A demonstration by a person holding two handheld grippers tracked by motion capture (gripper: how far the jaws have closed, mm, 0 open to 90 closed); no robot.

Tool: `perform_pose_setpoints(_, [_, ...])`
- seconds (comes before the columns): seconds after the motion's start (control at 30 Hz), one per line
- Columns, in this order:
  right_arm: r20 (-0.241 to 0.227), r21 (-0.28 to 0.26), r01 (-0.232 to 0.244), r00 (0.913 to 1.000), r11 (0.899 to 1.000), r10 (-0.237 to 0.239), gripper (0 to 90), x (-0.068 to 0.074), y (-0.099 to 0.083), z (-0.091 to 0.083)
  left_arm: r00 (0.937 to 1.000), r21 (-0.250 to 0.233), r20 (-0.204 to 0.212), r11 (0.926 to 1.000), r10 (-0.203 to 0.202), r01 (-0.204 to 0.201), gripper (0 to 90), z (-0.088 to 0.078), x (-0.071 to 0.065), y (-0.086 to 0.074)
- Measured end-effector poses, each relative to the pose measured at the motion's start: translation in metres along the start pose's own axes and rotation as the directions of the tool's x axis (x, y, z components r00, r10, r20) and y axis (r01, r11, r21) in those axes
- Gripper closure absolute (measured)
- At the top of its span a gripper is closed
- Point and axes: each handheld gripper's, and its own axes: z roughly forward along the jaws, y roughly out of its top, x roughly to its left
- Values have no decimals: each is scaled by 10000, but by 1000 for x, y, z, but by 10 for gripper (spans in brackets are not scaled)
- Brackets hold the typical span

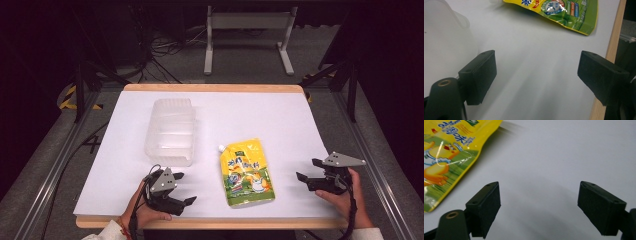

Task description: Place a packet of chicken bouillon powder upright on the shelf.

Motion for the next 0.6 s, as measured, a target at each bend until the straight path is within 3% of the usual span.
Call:
perform_pose_setpoints(0.1, [156, -118, -12, 9999, 9999, 13, 204, 0, -4, -4, 9999, 64, 141, 10000, -20, 19, 159, 5, 0, 2])
perform_pose_setpoints(0.33, [-205, -37, 198, 9996, 9998, -199, 224, 12, 0, 0, 9983, 74, 590, 10000, 1, -5, 159, 15, -4, 7])
perform_pose_setpoints(0.4, [-422, -54, 47, 9991, 10000, -50, 225, 11, 0, 2, 9969, 56, 788, 10000, -2, -3, 148, 16, -4, 8])
perform_pose_setpoints(0.47, [-597, -83, -203, 9980, 9998, 198, 221, 9, 0, 4, 9975, 160, 712, 9999, 4, -16, 147, 18, -2, 8])
perform_pose_setpoints(0.6, [-1084, -163, -450, 9932, 9989, 430, 217, 6, 6, 11, 9959, 44, 878, 9997, -234, 231, 148, 22, 2, 11])
